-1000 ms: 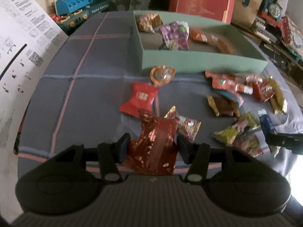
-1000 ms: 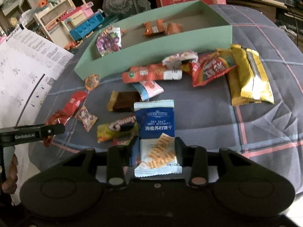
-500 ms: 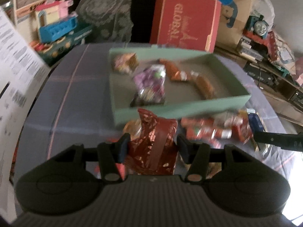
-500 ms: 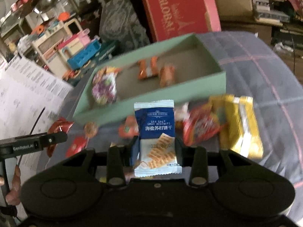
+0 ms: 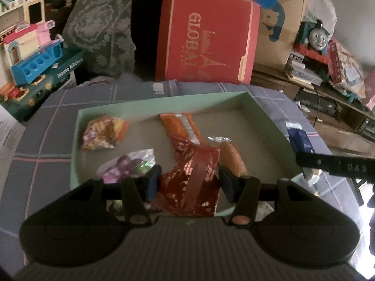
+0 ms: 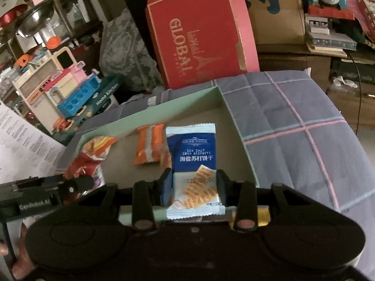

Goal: Organize snacks
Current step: 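Place both packets into the green box and open both tools, then grasp the yellow bar with the right tool while the left grasps a green-yellow stick packet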

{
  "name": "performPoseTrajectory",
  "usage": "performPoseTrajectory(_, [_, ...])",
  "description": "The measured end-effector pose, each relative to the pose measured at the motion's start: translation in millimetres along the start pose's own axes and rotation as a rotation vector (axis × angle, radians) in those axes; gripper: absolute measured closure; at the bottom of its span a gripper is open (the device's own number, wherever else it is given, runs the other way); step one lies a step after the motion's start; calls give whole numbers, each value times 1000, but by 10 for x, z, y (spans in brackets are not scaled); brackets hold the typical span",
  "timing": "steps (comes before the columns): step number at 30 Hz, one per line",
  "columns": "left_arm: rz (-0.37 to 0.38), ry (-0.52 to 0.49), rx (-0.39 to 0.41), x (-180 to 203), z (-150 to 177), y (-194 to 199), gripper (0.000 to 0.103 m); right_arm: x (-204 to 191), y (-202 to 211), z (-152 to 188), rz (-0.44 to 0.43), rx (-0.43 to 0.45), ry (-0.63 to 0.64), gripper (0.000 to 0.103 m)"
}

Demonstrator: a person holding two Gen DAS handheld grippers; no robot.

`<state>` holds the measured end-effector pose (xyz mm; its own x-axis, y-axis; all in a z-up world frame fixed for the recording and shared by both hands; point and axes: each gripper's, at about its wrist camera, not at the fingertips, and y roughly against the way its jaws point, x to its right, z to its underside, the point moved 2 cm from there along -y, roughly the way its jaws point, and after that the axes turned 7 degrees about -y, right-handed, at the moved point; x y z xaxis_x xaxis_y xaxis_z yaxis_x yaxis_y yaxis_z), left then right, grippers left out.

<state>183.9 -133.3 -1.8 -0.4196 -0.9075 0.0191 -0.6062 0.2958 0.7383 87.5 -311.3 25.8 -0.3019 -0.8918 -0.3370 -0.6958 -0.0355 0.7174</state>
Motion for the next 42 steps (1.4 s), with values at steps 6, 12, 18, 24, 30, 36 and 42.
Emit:
performPoseTrajectory(6, [-15, -11, -39, -3, -43, -312, 50, 52, -359, -128, 23, -24, 2, 64])
performPoseTrajectory(12, [-25, -25, -57, -16, -13, -454, 50, 50, -614, -121, 37, -47, 3, 64])
performPoseTrajectory(18, [-82, -48, -49, 33, -2, -438, 3, 10, -571, -98, 22, -27, 10, 43])
performPoseTrajectory(24, [-100, -49, -41, 113, 43, -270, 0, -51, -304, -76, 8, 49, 31, 3])
performPoseTrajectory(30, [-91, -54, -55, 219, 146, -136, 0, -18, -100, 6, 0, 49, 30, 0])
performPoseTrajectory(36, [-83, -68, -46, 328, 215, 39, 0, 55, 155, 124, -6, 57, 23, 0])
performPoseTrajectory(42, [-62, -79, -57, 425, 345, 147, 0, 299, 404, 292, 14, 62, -17, 0])
